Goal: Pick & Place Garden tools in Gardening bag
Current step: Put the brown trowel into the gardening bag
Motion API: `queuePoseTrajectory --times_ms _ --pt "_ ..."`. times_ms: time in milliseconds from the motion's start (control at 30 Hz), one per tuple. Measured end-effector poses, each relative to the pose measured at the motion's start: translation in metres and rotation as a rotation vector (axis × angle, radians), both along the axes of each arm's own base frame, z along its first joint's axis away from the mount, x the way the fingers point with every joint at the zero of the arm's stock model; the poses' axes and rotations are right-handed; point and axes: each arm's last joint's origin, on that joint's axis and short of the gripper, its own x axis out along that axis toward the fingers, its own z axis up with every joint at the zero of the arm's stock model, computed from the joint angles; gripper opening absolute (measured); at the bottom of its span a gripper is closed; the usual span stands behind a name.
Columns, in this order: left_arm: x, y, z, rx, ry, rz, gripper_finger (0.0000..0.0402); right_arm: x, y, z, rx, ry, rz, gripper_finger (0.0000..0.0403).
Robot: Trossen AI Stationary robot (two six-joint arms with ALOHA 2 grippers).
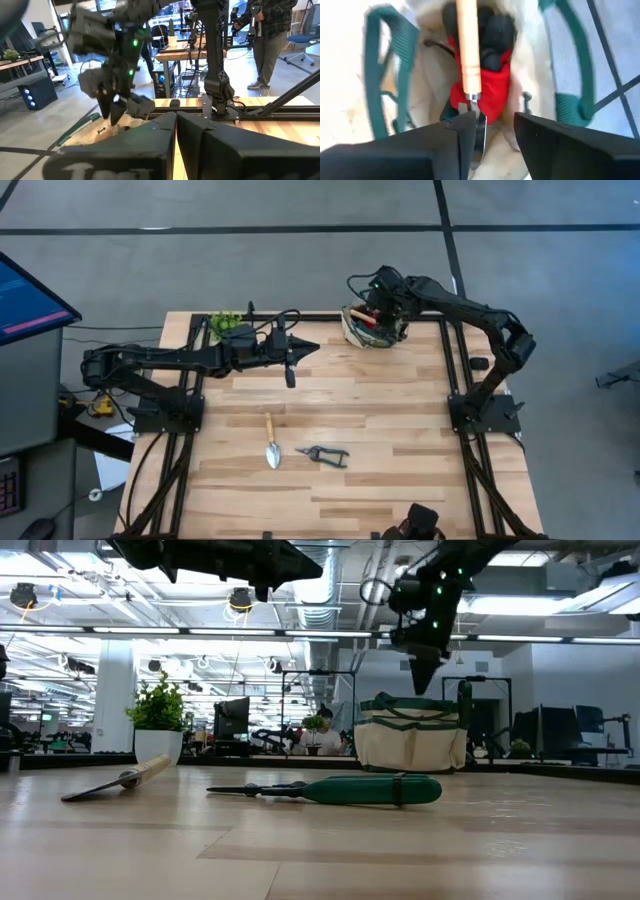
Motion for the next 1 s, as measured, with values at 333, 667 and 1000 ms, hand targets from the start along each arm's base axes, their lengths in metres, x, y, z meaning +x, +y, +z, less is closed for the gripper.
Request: queuePoseTrajectory --times_ms 333,667,1000 --pt "-0.014 -0.003 0.004 0.056 -0.012 0.0 0.0003 -0.004 0.04 0.061 0.007 -0.227 0.167 0.0021" --pt "-0.084 -0.022 -0.01 0.064 -0.091 -0.008 0.0003 -0.037 0.092 0.068 -0.11 -0.585 0.351 0.0003" --pt "-0.111 -0.033 -0.027 0.031 -0.139 -0.042 0.0003 -0.061 0.136 0.031 -0.138 -0.937 0.51 0.0001"
